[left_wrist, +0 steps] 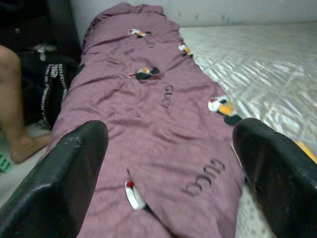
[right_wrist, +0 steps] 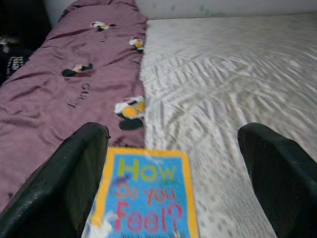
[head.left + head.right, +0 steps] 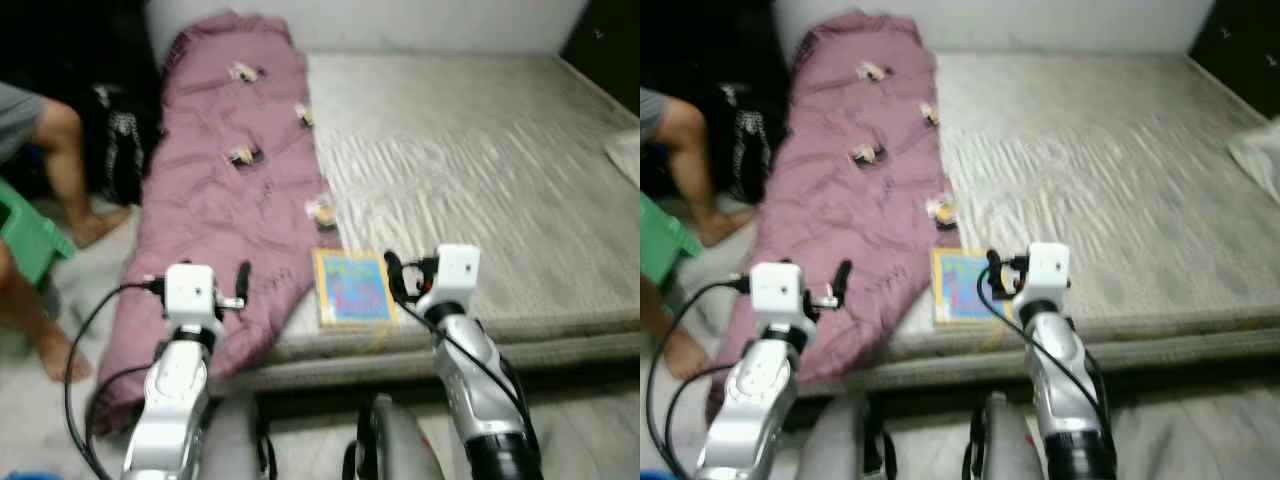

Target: Clean up the room

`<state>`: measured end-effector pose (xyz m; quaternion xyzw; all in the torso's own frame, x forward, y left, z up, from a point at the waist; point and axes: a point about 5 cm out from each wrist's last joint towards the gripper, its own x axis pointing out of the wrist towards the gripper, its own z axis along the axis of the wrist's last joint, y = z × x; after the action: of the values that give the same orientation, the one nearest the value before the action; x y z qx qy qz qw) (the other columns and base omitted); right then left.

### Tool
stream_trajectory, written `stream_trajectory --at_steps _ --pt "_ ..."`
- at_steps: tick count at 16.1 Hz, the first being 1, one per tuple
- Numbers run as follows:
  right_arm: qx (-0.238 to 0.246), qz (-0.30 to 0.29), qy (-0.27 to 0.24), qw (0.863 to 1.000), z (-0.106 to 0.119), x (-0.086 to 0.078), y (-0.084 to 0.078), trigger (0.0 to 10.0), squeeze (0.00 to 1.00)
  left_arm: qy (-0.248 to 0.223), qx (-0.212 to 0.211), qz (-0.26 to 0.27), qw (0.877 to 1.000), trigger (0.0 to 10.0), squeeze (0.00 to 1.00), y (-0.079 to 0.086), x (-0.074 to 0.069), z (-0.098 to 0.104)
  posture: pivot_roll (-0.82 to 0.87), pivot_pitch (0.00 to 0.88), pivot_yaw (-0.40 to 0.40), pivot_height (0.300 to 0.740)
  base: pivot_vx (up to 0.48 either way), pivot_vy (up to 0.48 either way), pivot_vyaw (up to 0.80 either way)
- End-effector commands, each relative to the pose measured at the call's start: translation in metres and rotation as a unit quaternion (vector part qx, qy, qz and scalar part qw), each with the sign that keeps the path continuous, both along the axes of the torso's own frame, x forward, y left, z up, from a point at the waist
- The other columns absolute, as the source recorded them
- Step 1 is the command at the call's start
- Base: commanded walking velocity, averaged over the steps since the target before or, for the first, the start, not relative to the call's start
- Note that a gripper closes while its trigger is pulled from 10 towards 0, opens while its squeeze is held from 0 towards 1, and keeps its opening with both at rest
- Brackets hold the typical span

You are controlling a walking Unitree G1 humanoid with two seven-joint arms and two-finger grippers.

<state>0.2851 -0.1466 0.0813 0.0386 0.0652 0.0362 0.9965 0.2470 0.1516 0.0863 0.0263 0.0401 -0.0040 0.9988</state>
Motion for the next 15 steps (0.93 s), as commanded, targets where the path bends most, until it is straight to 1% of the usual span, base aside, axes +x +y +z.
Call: stream_trajectory --at_steps 1,3,4,5,8,15 --pt "-0.003 0.001 -0.001 1.0 0.0007 0.0017 -0.0017 10.0 0.0 -0.008 0.004 -0.002 1.0 10.0 0.0 -0.0016 0.0009 0.0034 0.02 0.057 -0.018 0.611 0.0 0.0 0.0" --pt "-0.021 0.01 -0.001 1.0 -0.0009 0.0019 -0.0005 10.0 0.0 -0.003 0.013 -0.004 1.0 10.0 0.0 0.0 0.0006 0.0017 0.02 0.056 -0.022 0.611 0.0 0.0 0.0" --pt "-0.024 0.014 0.0 1.0 -0.0026 0.0017 -0.0003 10.0 0.0 0.0 0.01 -0.003 1.0 10.0 0.0 0.0019 0.0007 0.001 0.02 0.06 -0.023 0.611 0.0 0.0 0.0" --pt "-0.024 0.014 0.002 1.0 -0.0042 0.0011 -0.0008 10.0 0.0 0.0 0.002 -0.006 1.0 10.0 0.0 0.0031 -0.0001 0.0016 0.02 0.064 -0.024 0.611 0.0 0.0 0.0" --pt "-0.022 0.016 0.007 1.0 -0.0062 -0.0014 -0.0002 10.0 0.0 0.0 -0.003 -0.005 1.0 10.0 0.0 0.0051 -0.0028 0.0015 0.02 0.074 -0.023 0.611 0.0 0.0 0.0" --pt "-0.027 0.023 0.006 0.999 -0.0063 -0.0011 0.0008 10.0 0.0 -0.005 -0.011 -0.015 1.0 10.0 0.0 0.0037 -0.0022 0.0041 0.02 0.08 -0.02 0.611 0.334 0.0 0.0"
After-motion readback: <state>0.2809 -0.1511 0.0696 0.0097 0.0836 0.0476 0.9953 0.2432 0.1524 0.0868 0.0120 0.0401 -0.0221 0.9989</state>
